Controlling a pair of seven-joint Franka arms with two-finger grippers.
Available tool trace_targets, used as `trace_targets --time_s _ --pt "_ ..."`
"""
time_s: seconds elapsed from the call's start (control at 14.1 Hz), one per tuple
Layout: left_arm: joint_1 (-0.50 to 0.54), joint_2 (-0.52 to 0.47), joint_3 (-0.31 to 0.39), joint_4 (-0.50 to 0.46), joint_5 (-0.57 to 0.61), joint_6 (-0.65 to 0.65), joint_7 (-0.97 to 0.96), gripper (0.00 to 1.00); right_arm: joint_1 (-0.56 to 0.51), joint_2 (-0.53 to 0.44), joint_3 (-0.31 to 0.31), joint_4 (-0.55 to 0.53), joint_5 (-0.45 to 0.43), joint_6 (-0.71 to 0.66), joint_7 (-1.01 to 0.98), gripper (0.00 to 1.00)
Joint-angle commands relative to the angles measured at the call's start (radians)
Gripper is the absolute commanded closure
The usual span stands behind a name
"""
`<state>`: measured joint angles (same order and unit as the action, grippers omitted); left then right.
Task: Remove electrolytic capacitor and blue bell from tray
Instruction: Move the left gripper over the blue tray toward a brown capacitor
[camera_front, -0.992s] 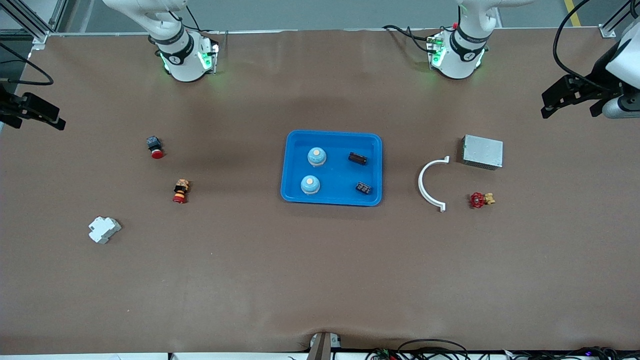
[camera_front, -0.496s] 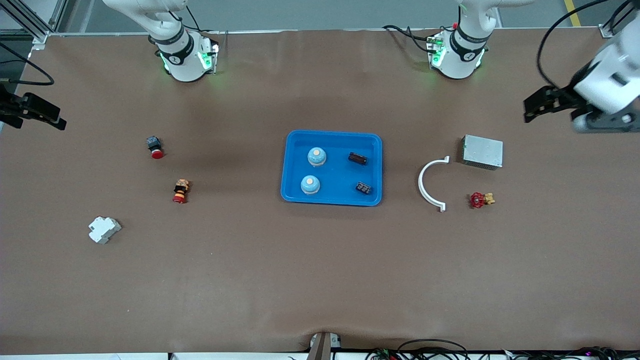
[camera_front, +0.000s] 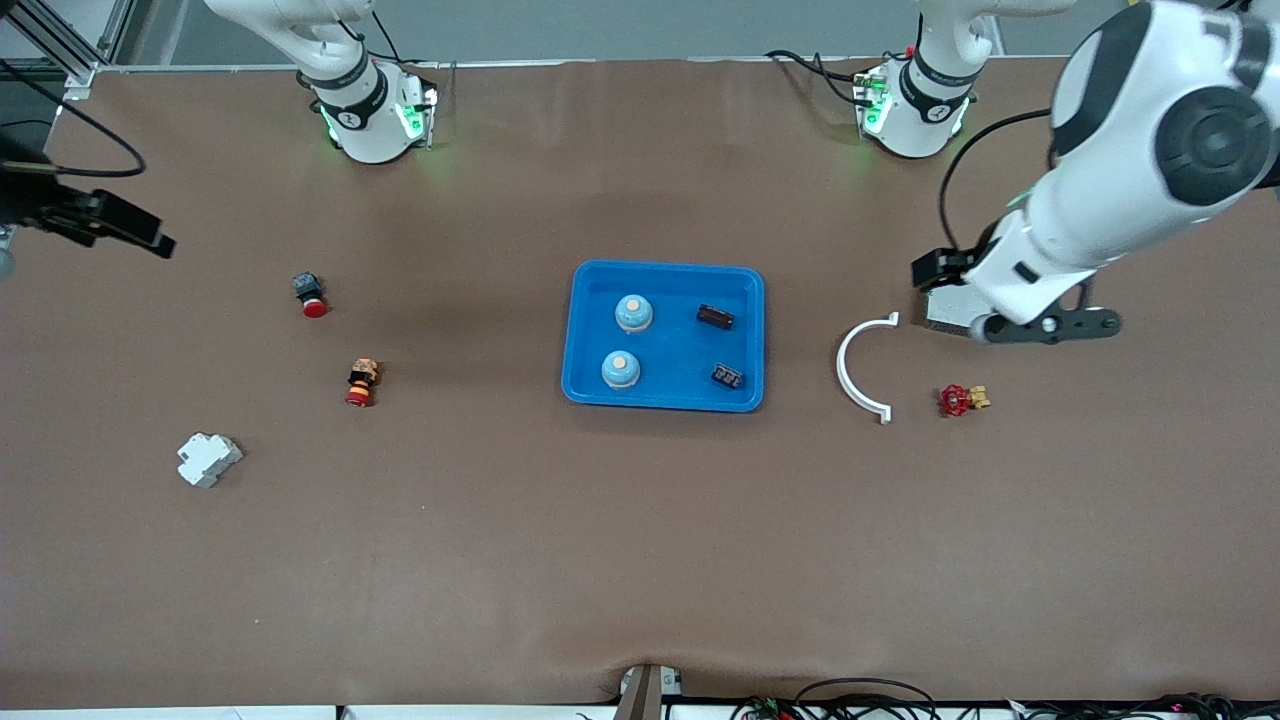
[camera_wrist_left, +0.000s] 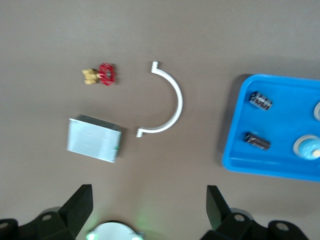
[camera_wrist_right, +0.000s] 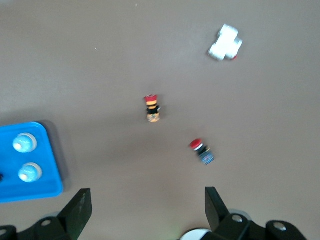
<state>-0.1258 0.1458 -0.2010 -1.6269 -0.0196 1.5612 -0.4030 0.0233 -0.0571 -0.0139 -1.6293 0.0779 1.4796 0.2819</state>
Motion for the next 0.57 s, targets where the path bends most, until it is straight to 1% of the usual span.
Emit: trace_targets --time_s 0.0,0.21,0.28,0.5 --pt "-0.041 -0.023 -0.017 -0.109 -0.022 0.104 -0.145 0.00 0.111 -0.037 0.003 -0.058 0.013 0.025 0.271 0.00" --pt "-0.110 -0.003 -0.029 -0.226 -0.022 0.280 -0.343 0.00 0.225 -0.032 0.003 -0.098 0.016 0.085 0.402 0.00" --pt "-0.135 0.023 -0.031 -0.240 -0.023 0.322 -0.406 0.00 0.256 -0.032 0.003 -0.125 0.022 0.115 0.451 0.00" --pt "-0.221 0.118 -0.029 -0.242 -0.017 0.414 -0.580 0.00 0.358 -0.033 0.003 -0.193 0.023 0.191 0.600 0.00"
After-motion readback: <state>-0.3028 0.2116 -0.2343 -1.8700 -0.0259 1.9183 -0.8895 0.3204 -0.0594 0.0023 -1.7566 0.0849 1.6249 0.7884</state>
